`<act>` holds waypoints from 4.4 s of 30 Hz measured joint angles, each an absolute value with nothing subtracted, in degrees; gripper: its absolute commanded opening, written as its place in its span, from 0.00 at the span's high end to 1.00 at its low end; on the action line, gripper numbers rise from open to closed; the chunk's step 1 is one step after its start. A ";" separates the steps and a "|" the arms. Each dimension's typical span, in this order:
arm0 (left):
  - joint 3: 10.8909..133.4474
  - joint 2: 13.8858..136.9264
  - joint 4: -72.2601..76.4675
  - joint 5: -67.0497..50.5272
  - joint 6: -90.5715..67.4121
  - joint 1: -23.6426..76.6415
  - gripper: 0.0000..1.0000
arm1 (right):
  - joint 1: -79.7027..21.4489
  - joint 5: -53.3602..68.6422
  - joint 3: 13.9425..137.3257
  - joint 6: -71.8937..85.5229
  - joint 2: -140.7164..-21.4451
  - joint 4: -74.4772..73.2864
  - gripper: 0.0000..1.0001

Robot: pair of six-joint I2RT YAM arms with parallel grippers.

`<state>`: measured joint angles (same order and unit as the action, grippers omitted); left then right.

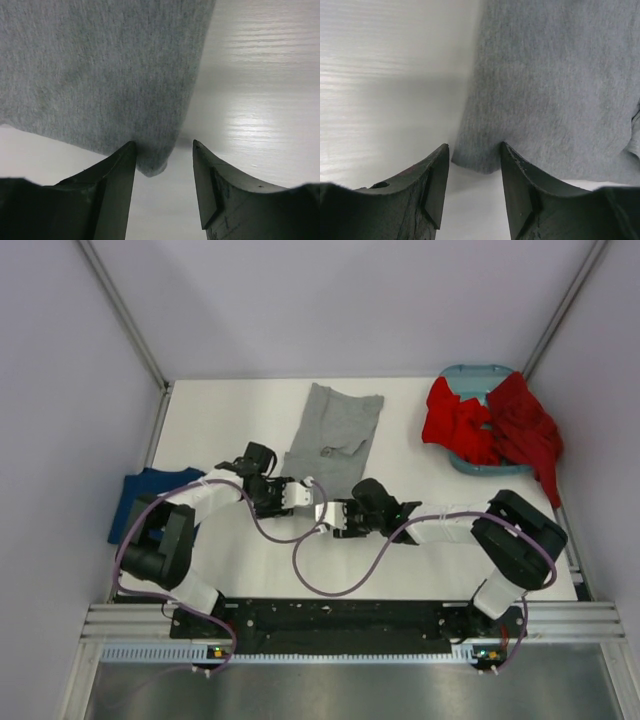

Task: Fold and stack the t-shirts
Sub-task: Grab one side of the 2/3 rectangular tshirt with both arms, then fold the long partially folded tshirt into a neat square, then put the neatly folded tshirt into the corner of the board with the left arm

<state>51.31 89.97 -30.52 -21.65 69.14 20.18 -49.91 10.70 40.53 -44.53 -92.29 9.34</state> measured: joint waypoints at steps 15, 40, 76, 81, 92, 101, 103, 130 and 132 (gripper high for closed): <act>51.55 91.79 -28.12 -15.88 65.80 22.31 1.00 | -51.57 5.52 43.29 -41.89 -92.16 3.09 1.00; 66.02 63.05 -68.40 -26.87 49.45 27.57 1.00 | -52.58 20.25 43.62 -5.48 -50.59 -21.63 1.00; 106.10 123.70 -47.62 -0.80 32.01 26.28 0.65 | -17.45 10.98 54.28 8.73 -93.93 -6.07 0.57; 103.00 120.14 -43.81 -1.45 23.68 23.57 0.52 | -17.52 8.86 58.50 10.66 -92.64 -12.01 0.48; 77.38 102.28 -32.49 -17.08 5.08 23.68 0.40 | -20.47 12.64 46.22 26.30 -82.98 -16.03 0.51; 74.56 107.35 -27.51 -22.85 -5.41 20.32 0.40 | -18.98 20.18 50.98 31.97 -98.13 -10.94 0.90; 74.37 109.12 -26.81 -23.90 -7.25 19.33 0.39 | -18.96 21.08 53.04 32.64 -100.47 -9.58 0.92; 67.92 103.20 -32.45 -30.61 -0.45 11.70 1.00 | -18.94 17.67 55.48 26.57 -82.65 -18.09 0.01; 66.76 99.09 -35.35 -28.12 3.92 10.13 1.00 | -18.94 16.43 55.48 25.65 -79.15 -19.14 0.01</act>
<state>66.76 99.09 -35.35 -28.12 3.92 10.13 -18.94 16.43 55.48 25.65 -79.15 -19.14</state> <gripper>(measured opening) 0.026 0.985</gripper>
